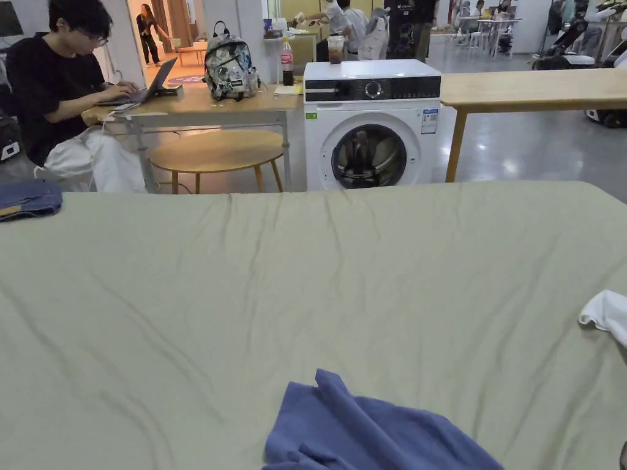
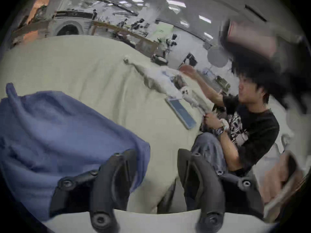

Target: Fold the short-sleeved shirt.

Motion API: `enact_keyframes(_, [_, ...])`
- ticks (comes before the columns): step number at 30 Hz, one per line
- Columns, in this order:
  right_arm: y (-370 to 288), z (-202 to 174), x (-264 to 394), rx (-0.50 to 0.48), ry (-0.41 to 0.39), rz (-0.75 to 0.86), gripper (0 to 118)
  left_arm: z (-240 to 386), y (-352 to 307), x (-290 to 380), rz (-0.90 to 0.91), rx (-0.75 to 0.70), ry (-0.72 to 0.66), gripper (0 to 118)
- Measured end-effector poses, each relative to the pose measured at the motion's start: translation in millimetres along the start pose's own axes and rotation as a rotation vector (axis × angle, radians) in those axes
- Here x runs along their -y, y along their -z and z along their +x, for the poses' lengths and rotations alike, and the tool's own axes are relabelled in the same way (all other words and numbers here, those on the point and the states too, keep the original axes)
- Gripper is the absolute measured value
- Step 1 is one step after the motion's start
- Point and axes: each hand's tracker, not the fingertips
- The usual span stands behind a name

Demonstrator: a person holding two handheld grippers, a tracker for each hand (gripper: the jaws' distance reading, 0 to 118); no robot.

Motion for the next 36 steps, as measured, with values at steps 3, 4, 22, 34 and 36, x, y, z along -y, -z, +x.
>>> enact_keyframes(3, [0, -1, 1, -0.017, -0.009, -0.006, 0, -25, -72, -2, 0.153, -0.079, -0.037, 49])
enact_keyframes(4, [-2, -4, 2, -0.020, -0.025, -0.008, 0, -31, -104, -4, 0.215, -0.137, -0.030, 49])
enact_keyframes(22, [7, -63, 9, -0.217, -0.133, -0.036, 0, -31, -396, 71, 0.509, -1.040, 0.030, 0])
enact_keyframes(34, [17, -43, 25, -0.196, -0.086, -0.093, 0, -162, -354, 36, 0.236, -0.817, -0.286, 42])
enact_keyframes(36, [20, -36, 28, -0.182, -0.072, -0.105, 0, -194, -340, 31, 0.145, -0.820, -0.329, 42])
